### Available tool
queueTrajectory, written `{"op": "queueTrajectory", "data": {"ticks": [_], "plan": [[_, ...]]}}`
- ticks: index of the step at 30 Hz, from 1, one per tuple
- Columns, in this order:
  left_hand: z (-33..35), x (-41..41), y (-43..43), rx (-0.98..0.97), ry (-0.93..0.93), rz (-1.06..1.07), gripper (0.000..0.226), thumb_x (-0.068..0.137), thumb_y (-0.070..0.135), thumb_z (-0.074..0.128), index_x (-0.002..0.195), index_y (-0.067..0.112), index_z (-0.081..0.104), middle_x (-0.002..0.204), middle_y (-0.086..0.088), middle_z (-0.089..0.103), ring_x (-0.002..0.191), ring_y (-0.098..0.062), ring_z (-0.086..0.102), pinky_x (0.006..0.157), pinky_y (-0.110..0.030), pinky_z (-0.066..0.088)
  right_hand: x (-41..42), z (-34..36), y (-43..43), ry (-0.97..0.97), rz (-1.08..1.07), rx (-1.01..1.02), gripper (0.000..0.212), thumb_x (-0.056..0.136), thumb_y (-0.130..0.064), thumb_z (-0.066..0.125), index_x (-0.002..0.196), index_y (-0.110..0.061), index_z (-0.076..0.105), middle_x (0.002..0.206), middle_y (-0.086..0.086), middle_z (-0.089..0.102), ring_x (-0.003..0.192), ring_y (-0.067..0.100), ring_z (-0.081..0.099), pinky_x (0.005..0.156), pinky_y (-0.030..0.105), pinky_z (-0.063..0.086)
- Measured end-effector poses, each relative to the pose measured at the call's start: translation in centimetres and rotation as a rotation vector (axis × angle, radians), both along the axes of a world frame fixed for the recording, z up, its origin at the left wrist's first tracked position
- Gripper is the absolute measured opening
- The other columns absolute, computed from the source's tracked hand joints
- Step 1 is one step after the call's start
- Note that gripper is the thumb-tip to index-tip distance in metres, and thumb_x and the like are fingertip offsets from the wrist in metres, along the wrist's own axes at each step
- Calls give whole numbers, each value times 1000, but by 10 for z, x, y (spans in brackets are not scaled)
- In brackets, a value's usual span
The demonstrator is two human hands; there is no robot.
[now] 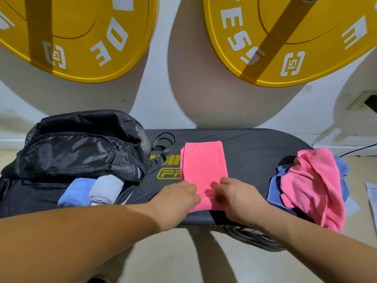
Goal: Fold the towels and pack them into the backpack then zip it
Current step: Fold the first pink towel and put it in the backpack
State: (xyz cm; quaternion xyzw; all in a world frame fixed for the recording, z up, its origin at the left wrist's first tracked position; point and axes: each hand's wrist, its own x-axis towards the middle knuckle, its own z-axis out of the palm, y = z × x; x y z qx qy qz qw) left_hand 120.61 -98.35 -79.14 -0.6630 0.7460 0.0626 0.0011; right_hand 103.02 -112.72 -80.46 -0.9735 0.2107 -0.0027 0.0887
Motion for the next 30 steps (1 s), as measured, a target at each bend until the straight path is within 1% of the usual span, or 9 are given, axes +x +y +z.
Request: {"op": "queueTrajectory", "data": {"ticks": [4,7,11,15,18,20,23,27,30], "plan": [[-2,-8,4,60,-186,-107,14,84,13,60,97,13,61,101,-9,57,94,-31,55,71,-41,46,-8,-3,11,-47,225,-136,27,65,-27,67,89,-16,63,83,0,58,69,25,57,49,35,48],[-8,-3,8,41,-161,-90,13,84,23,61,94,15,60,97,-7,56,89,-29,56,68,-41,52,-15,-6,6,-66,241,-174,28,68,-27,70,92,-15,61,88,2,55,70,24,53,50,36,48],[-6,-4,3,92,-86,16,22,86,9,50,107,13,56,110,-8,50,105,-30,47,83,-46,50,-18,-12,-2,-82,236,-215,22,71,-17,69,92,-14,63,90,4,54,72,25,51,53,38,48],[-12,6,-2,55,200,227,32,87,15,49,116,18,62,114,-5,60,110,-27,53,90,-38,48,-14,-5,-5,-24,-2,121,24,86,-28,53,108,-23,59,103,-6,59,94,25,58,75,43,54],[-16,13,0,80,488,410,28,88,16,53,112,20,67,107,-1,69,102,-24,61,87,-32,49,-6,12,-13,-23,-219,507,21,92,-25,55,113,-22,60,111,-16,66,100,15,64,87,26,49],[-17,13,0,151,616,501,23,89,16,54,103,22,71,96,5,71,89,-16,62,79,-27,49,-4,20,-17,110,-260,564,12,95,-23,56,97,-20,68,97,-8,69,88,17,63,74,20,47],[-23,14,-2,172,710,625,14,86,17,57,87,21,70,79,10,65,70,-8,56,64,-25,45,-3,18,-15,210,-300,539,31,97,-29,56,67,-21,58,69,-4,58,64,16,51,57,21,40],[-20,21,-4,118,524,640,15,87,29,64,89,16,55,81,3,63,80,-21,60,68,-34,49,-2,10,-15,154,-367,545,17,95,-35,59,83,-24,59,84,-2,65,80,21,60,73,31,49],[-16,23,-4,-57,190,296,14,88,24,62,93,22,49,97,1,55,96,-27,55,78,-42,50,-2,9,-13,91,-263,267,14,93,-38,58,95,-24,55,95,-4,59,86,23,59,72,37,50]]}}
